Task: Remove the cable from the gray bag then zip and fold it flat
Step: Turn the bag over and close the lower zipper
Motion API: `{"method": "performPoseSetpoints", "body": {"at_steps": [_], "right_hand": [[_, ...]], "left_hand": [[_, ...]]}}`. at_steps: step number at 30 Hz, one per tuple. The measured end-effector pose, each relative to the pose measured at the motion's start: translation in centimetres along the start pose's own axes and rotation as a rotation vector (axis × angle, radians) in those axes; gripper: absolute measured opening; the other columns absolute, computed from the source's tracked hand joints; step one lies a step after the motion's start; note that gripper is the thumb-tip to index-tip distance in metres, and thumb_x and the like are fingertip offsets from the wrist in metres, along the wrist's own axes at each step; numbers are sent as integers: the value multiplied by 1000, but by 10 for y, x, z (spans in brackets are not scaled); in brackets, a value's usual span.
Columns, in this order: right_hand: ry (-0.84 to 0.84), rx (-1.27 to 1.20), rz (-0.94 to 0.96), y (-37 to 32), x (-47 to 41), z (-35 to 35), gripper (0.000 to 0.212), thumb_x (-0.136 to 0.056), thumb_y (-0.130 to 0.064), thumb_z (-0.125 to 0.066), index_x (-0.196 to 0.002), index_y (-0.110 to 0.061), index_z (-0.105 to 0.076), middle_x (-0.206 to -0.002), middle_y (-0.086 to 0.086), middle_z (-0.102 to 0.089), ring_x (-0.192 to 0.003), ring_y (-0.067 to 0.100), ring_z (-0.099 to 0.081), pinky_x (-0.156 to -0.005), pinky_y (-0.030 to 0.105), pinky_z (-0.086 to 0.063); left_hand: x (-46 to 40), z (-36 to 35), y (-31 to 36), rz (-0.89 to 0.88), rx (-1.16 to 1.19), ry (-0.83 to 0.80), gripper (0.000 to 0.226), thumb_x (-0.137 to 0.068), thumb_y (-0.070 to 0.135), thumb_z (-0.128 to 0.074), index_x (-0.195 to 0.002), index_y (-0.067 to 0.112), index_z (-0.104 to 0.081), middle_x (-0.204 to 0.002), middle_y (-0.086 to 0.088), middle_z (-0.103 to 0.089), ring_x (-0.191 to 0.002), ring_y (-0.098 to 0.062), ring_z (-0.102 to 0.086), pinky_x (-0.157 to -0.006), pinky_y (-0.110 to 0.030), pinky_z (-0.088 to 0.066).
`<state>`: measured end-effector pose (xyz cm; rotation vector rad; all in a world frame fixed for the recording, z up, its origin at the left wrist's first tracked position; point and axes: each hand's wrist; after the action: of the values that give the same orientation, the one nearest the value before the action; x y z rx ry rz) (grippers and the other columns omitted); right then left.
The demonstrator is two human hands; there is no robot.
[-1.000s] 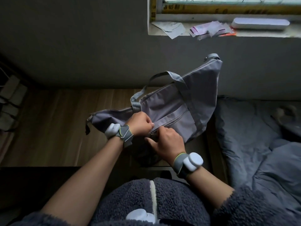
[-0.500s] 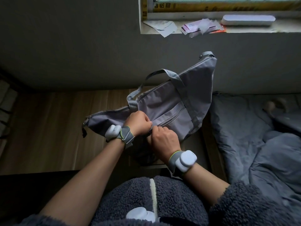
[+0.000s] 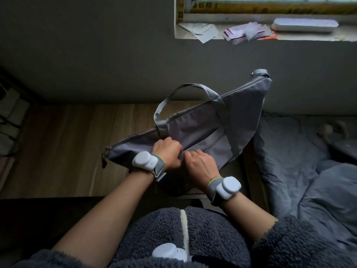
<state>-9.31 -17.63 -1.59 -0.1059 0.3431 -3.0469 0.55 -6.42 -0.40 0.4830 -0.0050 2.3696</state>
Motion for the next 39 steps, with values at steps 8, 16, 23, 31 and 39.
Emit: {"method": "performPoseSetpoints", "body": {"at_steps": [8,16,23,31,39], "right_hand": [[-47,41,-61,12,0,-2,26,-100,-25,-36,-102,-7,-55,-104,15,-63,-98,34,-56,-79,43,-44],[-6,121,-241,45,-1,3,15,-92,-8,-38,-100,-9,-51,-103,12,-61,-99,32,-54,-70,40,-45],[116,91,-348,82,-1,3,4,-85,-8,-55,-89,-7,-53,-88,13,-62,-87,34,-57,-56,38,-43],[141,103,-409,135,-5,10,19,-88,-25,-58,-86,-6,-56,-83,21,-65,-78,41,-63,-56,37,-43],[179,8,-415,136,-14,7,14,-84,-24,-59,-87,-11,-57,-84,19,-67,-76,43,-64,-57,37,-40]], "left_hand": [[-8,-14,2,-48,-235,135,46,-79,52,-47,-89,15,-71,-93,-5,-71,-96,-26,-57,-76,-37,-39],[-10,-19,-6,-40,-266,127,46,-85,51,-43,-91,15,-70,-95,-3,-70,-100,-24,-54,-79,-39,-37],[-7,-17,-14,-7,-268,115,45,-86,50,-43,-90,15,-70,-96,-2,-70,-101,-23,-53,-79,-38,-35],[-1,-17,-16,-4,-237,119,43,-86,51,-41,-91,19,-69,-96,0,-67,-101,-22,-50,-81,-39,-33],[-39,25,-49,-14,-379,192,43,-84,51,-48,-94,16,-71,-98,-1,-68,-102,-25,-53,-80,-40,-34]]}}
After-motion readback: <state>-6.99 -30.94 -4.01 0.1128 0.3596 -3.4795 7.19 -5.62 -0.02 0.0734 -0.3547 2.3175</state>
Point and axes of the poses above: each hand's wrist, its own x-axis away from the middle knuckle, its own z-axis out of the back of the hand, y = z × x
